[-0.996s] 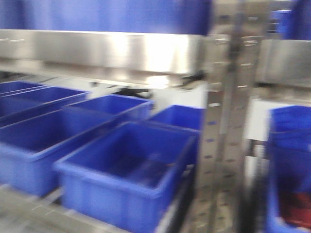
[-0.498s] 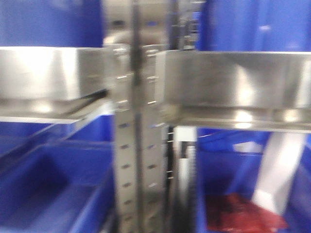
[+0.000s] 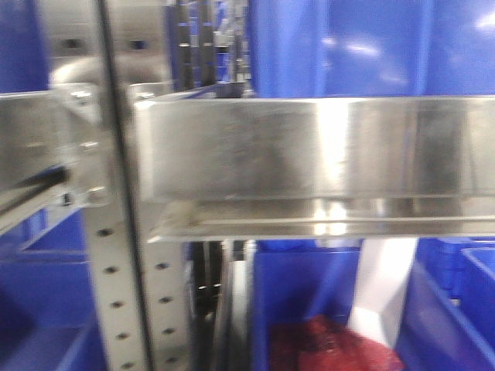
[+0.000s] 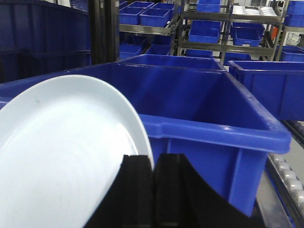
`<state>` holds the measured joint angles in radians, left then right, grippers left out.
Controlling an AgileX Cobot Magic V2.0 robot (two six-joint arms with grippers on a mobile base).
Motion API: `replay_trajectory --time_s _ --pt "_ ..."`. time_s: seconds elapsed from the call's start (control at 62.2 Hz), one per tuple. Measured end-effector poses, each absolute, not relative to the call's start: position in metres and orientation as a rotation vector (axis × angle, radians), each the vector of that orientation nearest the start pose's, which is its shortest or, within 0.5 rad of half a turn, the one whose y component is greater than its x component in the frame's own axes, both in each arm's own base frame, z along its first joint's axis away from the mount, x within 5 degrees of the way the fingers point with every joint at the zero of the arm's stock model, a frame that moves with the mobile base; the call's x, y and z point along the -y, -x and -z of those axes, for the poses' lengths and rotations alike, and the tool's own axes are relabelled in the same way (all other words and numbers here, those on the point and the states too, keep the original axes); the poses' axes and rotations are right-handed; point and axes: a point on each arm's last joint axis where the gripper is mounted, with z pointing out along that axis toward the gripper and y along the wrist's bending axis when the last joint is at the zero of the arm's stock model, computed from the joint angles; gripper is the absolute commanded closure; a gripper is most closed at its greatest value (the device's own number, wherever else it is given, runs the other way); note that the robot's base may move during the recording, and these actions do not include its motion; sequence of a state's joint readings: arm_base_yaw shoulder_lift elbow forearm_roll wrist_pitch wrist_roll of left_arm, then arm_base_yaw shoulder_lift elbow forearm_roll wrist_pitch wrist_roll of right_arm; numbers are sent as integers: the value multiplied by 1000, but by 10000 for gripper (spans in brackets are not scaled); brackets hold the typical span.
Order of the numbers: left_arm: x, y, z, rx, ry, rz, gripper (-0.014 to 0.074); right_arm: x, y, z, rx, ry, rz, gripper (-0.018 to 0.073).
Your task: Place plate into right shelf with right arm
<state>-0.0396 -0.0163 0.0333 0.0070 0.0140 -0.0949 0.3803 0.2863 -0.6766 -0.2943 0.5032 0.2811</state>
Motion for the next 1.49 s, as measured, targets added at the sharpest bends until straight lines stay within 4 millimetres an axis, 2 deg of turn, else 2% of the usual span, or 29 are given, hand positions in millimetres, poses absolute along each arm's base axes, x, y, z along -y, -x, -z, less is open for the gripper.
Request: replay_trajectory --time_s 0.739,0.851,0.996,1.108,1.285,1.317,1.494 --pt "2 -56 -202 -1515 37 102 643 -4 -44 -376 -1561 173 -207 505" --pt "2 -56 -202 -1515 37 102 643 -2 -39 -399 -1489 163 -222 505" --pt "2 -56 -202 -1515 37 102 643 -4 -42 -445 -1414 151 -236 505" --pt "2 -56 -202 -1515 37 102 643 -12 -62 -477 -1409 151 -237 505" --pt "2 -56 -202 -1515 37 102 643 -33 -114 -511 -1456 160 -228 505" --pt "2 -56 -202 -1515 37 102 643 -39 -131 -514 -1488 164 -217 505" --pt "2 -56 -202 -1515 37 102 643 -57 -187 -520 -1583 194 -113 505"
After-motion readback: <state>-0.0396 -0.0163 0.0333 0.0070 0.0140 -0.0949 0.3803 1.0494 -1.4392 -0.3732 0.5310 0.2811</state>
